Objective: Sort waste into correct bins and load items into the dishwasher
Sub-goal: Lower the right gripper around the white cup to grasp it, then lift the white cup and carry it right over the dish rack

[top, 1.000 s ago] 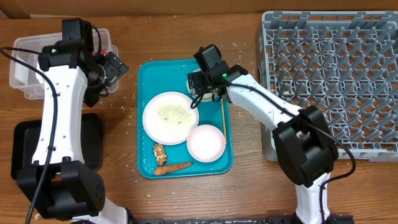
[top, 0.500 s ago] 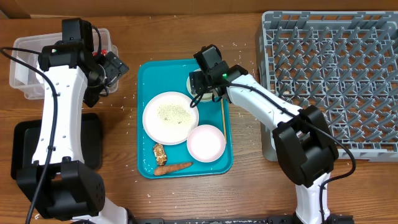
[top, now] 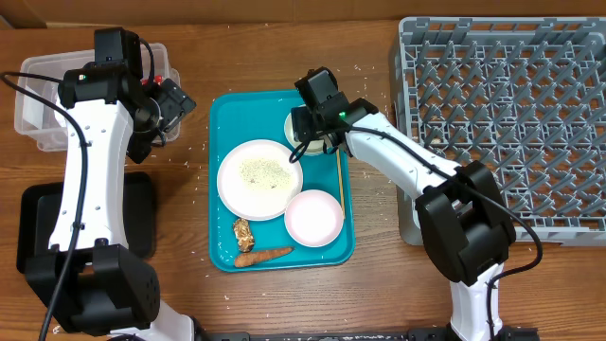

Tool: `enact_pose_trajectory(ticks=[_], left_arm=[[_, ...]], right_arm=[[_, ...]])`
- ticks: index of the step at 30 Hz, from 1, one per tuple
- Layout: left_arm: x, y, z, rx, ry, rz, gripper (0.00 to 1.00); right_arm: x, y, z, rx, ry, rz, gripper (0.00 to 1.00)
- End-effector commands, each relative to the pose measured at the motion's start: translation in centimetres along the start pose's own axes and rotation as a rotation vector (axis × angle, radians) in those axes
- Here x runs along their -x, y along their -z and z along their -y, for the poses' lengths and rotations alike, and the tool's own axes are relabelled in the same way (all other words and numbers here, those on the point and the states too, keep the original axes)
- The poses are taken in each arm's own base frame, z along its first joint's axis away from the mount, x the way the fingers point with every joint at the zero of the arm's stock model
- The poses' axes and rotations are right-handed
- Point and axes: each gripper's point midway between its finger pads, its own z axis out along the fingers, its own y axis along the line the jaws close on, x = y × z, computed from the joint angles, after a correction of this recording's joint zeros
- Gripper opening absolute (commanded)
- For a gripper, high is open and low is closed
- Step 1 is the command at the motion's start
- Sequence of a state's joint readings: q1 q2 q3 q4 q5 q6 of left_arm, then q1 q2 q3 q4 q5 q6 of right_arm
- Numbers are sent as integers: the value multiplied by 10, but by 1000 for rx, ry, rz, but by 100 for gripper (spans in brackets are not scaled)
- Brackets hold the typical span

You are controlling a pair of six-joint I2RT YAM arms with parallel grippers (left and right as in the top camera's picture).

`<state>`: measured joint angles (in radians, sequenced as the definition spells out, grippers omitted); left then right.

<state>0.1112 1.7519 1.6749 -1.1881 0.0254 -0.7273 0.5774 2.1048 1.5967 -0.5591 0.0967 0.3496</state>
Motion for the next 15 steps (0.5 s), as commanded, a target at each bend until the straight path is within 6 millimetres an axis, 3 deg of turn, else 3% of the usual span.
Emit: enact_pose_trajectory(ticks=[1,5,9,15], left_arm=[[-2,6,1,-5,-1,13,100],[-2,6,1,-5,-1,13,100],[-2,6,1,-5,-1,13,100],[-2,6,1,-5,-1,13,100]], right_arm=[[6,6,-3,8,-19,14,63],[12,16,-4,15,-22,33,62],[33,41,0,29,-41,89,59],[76,104,25,41,-104,221,58]])
